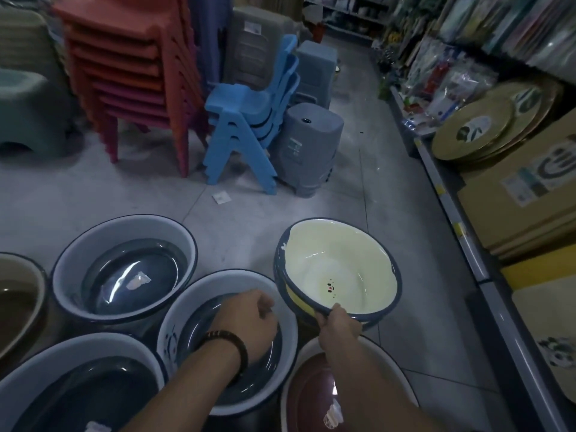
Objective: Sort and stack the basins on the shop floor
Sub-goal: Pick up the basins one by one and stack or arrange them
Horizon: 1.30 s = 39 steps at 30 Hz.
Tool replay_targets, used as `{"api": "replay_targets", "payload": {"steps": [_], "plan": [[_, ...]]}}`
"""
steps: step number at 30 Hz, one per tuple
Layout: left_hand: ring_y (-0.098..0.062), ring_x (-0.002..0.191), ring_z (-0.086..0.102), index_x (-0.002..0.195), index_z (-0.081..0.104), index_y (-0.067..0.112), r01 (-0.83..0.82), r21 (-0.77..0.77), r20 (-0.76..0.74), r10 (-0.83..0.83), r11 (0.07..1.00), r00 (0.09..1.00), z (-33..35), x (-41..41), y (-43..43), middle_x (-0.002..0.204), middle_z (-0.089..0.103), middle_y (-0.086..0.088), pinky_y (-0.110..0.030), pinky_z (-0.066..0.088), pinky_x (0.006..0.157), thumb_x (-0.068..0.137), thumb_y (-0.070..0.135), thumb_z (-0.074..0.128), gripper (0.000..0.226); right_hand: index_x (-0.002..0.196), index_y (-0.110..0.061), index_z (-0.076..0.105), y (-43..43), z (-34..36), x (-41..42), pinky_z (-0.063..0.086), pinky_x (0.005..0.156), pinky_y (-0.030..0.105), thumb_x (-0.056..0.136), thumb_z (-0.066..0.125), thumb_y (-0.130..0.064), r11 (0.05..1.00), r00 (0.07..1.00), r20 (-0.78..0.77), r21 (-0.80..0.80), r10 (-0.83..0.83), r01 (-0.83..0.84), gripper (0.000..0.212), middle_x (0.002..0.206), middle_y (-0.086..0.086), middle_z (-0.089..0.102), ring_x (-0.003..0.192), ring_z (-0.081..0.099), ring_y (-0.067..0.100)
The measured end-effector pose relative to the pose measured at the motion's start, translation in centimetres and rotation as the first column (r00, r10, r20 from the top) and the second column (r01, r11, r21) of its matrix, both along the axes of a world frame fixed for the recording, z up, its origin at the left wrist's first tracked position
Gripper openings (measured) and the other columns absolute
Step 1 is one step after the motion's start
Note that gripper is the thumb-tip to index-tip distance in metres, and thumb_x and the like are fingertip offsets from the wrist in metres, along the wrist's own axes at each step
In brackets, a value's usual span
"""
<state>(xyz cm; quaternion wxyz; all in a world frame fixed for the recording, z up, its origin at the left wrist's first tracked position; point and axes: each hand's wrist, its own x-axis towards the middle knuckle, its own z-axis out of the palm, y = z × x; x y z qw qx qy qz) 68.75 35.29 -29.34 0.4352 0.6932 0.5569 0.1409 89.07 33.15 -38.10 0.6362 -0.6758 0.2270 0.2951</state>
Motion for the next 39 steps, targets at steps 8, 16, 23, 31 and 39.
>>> {"api": "replay_targets", "payload": {"steps": [8,16,23,31,39], "plan": [[-0.001,0.086,0.062,0.099,0.064,0.033,-0.001,-0.058,0.014,0.002,0.998,1.0,-0.5,0.2,0.3,0.092,0.067,0.015,-0.024,0.052,0.08,0.087,0.031,0.063,0.012,0.134,0.01,0.053,-2.3,-2.9,3.2,0.061,0.089,0.045,0.098,0.064,-0.008,0.919,0.949,0.032,-0.261,0.314,-0.295,0.042,0.13,0.027,0.063,0.091,0.061,0.031],[0.005,0.084,0.057,0.095,0.059,0.038,0.053,-0.117,-0.011,-0.055,0.992,0.998,-1.0,0.0,-0.5,0.095,0.063,0.019,-0.01,0.037,0.061,0.087,0.037,0.062,0.009,0.136,0.005,0.055,-3.6,-2.7,3.8,0.047,0.076,0.035,0.087,0.072,-0.003,0.816,0.924,0.003,-0.47,0.382,-0.336,0.053,0.129,0.023,0.066,0.111,0.065,0.04],[-0.004,0.092,0.06,0.083,0.054,0.039,0.167,-0.102,-0.13,-0.179,0.981,0.975,-0.5,-1.0,-1.0,0.095,0.061,0.021,-0.023,0.046,0.082,0.084,0.041,0.058,0.005,0.137,0.006,0.051,-3.5,-2.5,1.8,0.054,0.091,0.041,0.09,0.063,-0.014,0.574,0.719,0.029,-0.624,0.694,-0.529,0.052,0.134,0.024,0.061,0.118,0.062,0.041],[-0.022,0.113,0.061,0.115,0.069,0.024,0.457,-0.17,-0.474,-0.479,0.873,0.739,4.8,-3.3,-0.8,0.123,0.067,0.001,-0.035,0.049,0.099,0.095,0.044,0.051,0.033,0.136,-0.015,0.057,-3.4,5.5,-6.2,0.052,0.1,0.042,0.097,0.057,-0.039,-0.084,-0.285,0.064,-0.875,0.956,-0.477,0.046,0.13,0.014,0.058,0.119,0.06,0.033],[-0.027,0.129,0.054,0.135,0.061,0.018,0.422,-0.147,-0.661,-0.407,0.894,0.631,13.7,-14.9,-2.3,0.142,0.057,-0.008,-0.034,0.042,0.108,0.101,0.042,0.044,0.044,0.135,-0.017,0.061,-2.7,19.2,-18.3,0.046,0.102,0.037,0.098,0.063,-0.037,-0.238,-0.72,0.162,-0.876,0.675,-0.42,0.042,0.136,0.011,0.061,0.124,0.059,0.03]]}}
